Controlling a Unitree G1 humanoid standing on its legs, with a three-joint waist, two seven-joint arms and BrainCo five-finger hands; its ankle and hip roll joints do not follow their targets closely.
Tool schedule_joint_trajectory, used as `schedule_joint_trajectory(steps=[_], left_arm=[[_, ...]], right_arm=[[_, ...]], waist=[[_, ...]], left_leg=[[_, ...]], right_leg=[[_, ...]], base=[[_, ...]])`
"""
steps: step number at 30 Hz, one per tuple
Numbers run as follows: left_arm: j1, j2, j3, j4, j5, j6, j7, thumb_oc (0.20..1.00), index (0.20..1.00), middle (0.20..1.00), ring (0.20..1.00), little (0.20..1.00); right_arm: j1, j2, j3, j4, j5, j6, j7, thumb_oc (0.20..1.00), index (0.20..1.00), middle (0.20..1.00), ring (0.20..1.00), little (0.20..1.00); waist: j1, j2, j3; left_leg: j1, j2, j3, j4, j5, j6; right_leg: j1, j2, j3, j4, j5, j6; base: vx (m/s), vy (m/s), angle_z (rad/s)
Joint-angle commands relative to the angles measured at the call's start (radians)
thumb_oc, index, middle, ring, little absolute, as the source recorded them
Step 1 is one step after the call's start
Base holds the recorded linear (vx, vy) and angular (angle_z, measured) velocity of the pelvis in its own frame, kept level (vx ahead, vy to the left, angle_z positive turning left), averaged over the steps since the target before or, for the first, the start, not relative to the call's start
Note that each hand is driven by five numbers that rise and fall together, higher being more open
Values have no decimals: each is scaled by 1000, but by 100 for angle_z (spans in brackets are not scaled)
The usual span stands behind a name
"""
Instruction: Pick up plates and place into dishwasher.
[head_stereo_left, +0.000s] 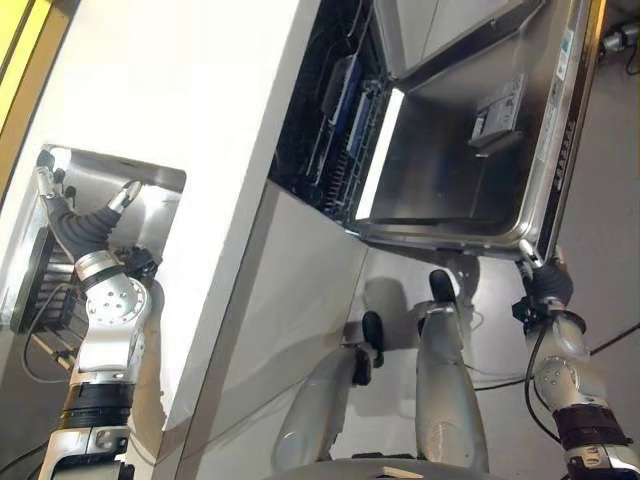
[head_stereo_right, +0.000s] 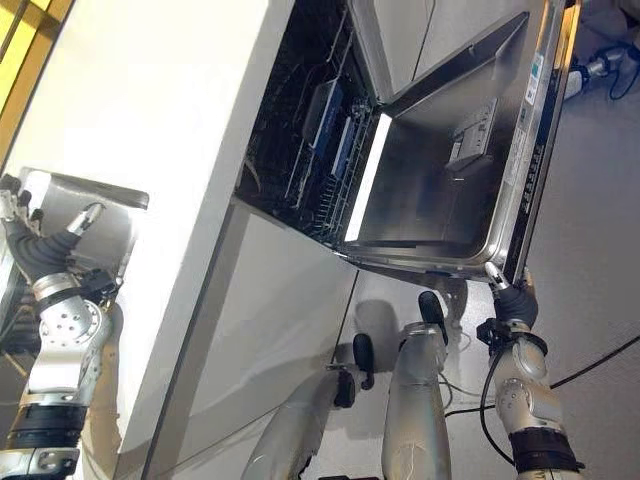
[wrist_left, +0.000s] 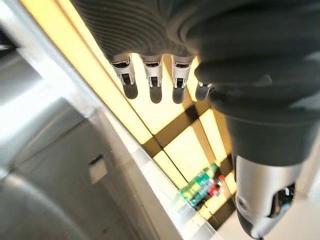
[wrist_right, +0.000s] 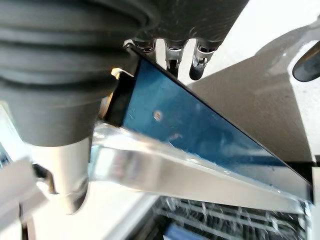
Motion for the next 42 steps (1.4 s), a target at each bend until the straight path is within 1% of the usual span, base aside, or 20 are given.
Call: schedule_joint_trajectory(steps=[1, 3, 5, 6, 9, 13, 16, 19, 22, 25, 31, 34, 39, 42], left_arm=[[27, -6, -126, -141, 33, -58, -50, 1000, 1000, 1000, 1000, 1000], [28, 8, -118, -139, 41, -54, -64, 1000, 1000, 1000, 1000, 1000], [32, 24, -104, -139, 50, -46, -85, 1000, 1000, 1000, 1000, 1000], [37, 31, -98, -142, 54, -44, -92, 1000, 1000, 1000, 1000, 1000], [67, 27, -73, -144, 71, -43, -122, 1000, 1000, 1000, 1000, 1000], [110, 17, -41, -143, 85, -40, -167, 1000, 1000, 1000, 1000, 1000], [137, 10, -19, -148, 91, -34, -196, 1000, 1000, 1000, 1000, 1000], [157, 9, -3, -151, 99, -28, -226, 1000, 1000, 1000, 1000, 1000], [164, 14, 10, -155, 102, -18, -252, 1000, 1000, 1000, 1000, 1000], [164, 17, 15, -152, 103, -17, -271, 1000, 1000, 1000, 1000, 1000], [181, 19, 28, -151, 97, -14, -306, 1000, 1000, 1000, 1000, 1000], [189, 20, 31, -145, 96, -19, -318, 1000, 1000, 1000, 1000, 1000], [192, 19, 35, -151, 93, -9, -334, 1000, 1000, 1000, 1000, 1000], [201, 15, 43, -167, 90, 3, -337, 1000, 1000, 1000, 1000, 1000]], right_arm=[[-398, 49, 170, -231, -87, -88, 241, 1000, 1000, 1000, 1000, 1000], [-367, 69, 171, -232, -91, -119, 241, 1000, 1000, 1000, 1000, 1000], [-342, 84, 171, -232, -97, -151, 218, 1000, 1000, 1000, 1000, 1000], [-333, 90, 168, -232, -85, -164, 215, 1000, 1000, 1000, 1000, 1000], [-305, 105, 156, -242, -88, -181, 199, 1000, 1000, 1000, 1000, 1000], [-273, 119, 140, -252, -88, -183, 187, 1000, 1000, 1000, 1000, 1000], [-250, 132, 135, -251, -87, -185, 191, 1000, 1000, 1000, 1000, 1000], [-221, 145, 140, -249, -97, -181, 193, 1000, 1000, 1000, 1000, 1000], [-201, 154, 149, -245, -105, -183, 180, 1000, 1000, 1000, 1000, 1000], [-190, 159, 150, -245, -99, -180, 174, 1000, 1000, 1000, 1000, 1000], [-133, 172, 146, -260, -107, -167, 146, 1000, 1000, 1000, 1000, 1000], [-93, 176, 134, -269, -106, -152, 146, 1000, 1000, 1000, 1000, 1000], [-38, 172, 134, -284, -191, -89, 124, 1000, 1000, 1000, 1000, 1000], [5, 158, 123, -302, -283, -20, 72, 1000, 1000, 1000, 1000, 1000]], waist=[[145, -77, -32], [172, -119, -62], [200, -161, -94], [212, -179, -108], [249, -217, -160], [291, -258, -223], [314, -279, -264], [329, -297, -302], [333, -307, -327], [328, -308, -343], [301, -296, -371], [275, -291, -378], [231, -283, -384], [201, -285, -387]], left_leg=[[31, -19, 29, -4, 114, -28], [50, -12, 4, -36, 130, -25], [76, 1, -22, -64, 137, -24], [92, 7, -37, -80, 139, -24], [149, 23, -74, -139, 151, -21], [216, 35, -107, -207, 162, -17], [251, 43, -124, -242, 168, -14], [285, 54, -133, -275, 175, -12], [322, 62, -141, -311, 181, -11], [351, 69, -140, -330, 181, -11], [411, 85, -116, -370, 179, -7], [429, 91, -97, -380, 176, -7], [445, 104, -55, -383, 168, -9], [450, 113, -27, -381, 162, -12]], right_leg=[[158, -42, -9, -35, 53, -72], [208, -50, -35, -88, 74, -66], [262, -49, -61, -132, 84, -62], [290, -46, -74, -155, 88, -61], [365, -39, -104, -218, 97, -59], [443, -30, -131, -274, 104, -53], [480, -27, -154, -296, 109, -47], [513, -22, -173, -312, 112, -41], [537, -22, -186, -320, 115, -34], [552, -22, -189, -321, 114, -29], [579, -21, -174, -324, 112, -18], [577, -21, -156, -321, 114, -14], [574, -18, -121, -329, 110, -7], [569, -13, -96, -331, 108, -2]], base=[[50, -181, 26], [59, -199, 38], [102, -233, 53], [120, -186, 24], [171, -105, 49], [170, -56, 57], [126, -39, 50], [120, -59, 56], [74, -50, 71], [43, -25, 14], [33, -18, -7], [8, -22, -15], [-14, -23, -20], [-25, -40, -23]])
